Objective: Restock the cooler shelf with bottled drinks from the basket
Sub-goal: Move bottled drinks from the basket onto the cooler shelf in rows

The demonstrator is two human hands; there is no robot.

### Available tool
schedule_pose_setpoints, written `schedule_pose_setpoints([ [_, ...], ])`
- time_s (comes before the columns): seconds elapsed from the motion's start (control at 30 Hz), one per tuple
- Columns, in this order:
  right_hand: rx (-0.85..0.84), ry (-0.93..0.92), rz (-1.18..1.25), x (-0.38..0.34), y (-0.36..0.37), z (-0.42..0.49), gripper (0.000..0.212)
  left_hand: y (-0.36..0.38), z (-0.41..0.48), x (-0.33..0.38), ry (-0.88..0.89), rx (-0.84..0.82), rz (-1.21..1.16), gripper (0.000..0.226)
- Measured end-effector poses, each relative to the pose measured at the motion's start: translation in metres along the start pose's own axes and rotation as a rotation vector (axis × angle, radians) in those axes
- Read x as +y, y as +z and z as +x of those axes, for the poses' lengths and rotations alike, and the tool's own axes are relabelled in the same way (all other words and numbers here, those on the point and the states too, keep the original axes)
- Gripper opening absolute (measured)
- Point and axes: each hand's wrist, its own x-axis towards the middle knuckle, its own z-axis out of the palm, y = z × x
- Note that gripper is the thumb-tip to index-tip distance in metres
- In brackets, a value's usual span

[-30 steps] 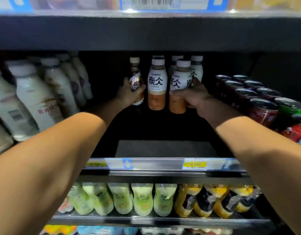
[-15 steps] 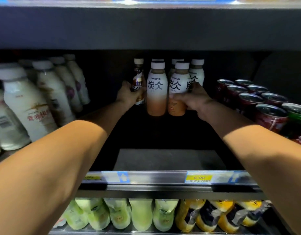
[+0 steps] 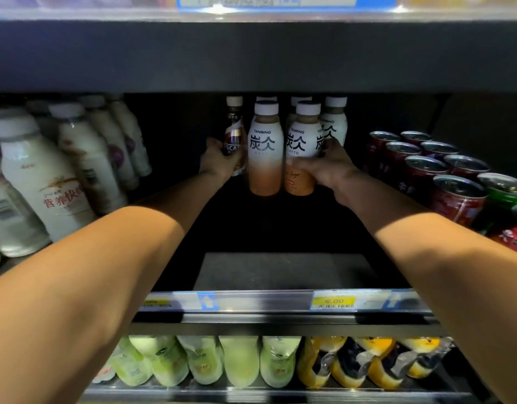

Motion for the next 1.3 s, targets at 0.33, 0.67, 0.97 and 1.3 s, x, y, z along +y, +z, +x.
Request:
schedule_pose_setpoints([
  [0.33, 0.012, 0.017, -0.277, -0.011, 0.002, -0.009, 0.078, -0.01, -0.023, 0.024, -0.15, -0.006, 0.211, 0.067],
  [0.67, -0.148, -0.094, -0.904, -0.023, -0.031, -0.077, 0.04, -0.034, -0.121, 0.058, 0.035, -0.383, 0.808, 0.031],
  [0.97, -0.035, -0.413, -1.384, -0.053, -0.109, -0.207, 0.035, -0.04, -0.26, 0.15, 0.7, -0.421, 0.953, 0.029],
  [1.3, 0.15, 0.017, -1.53, -0.01, -0.209, -0.363, 0.038, 0.03, -0.382, 0.178, 1.182, -0.651, 0.769, 0.02],
])
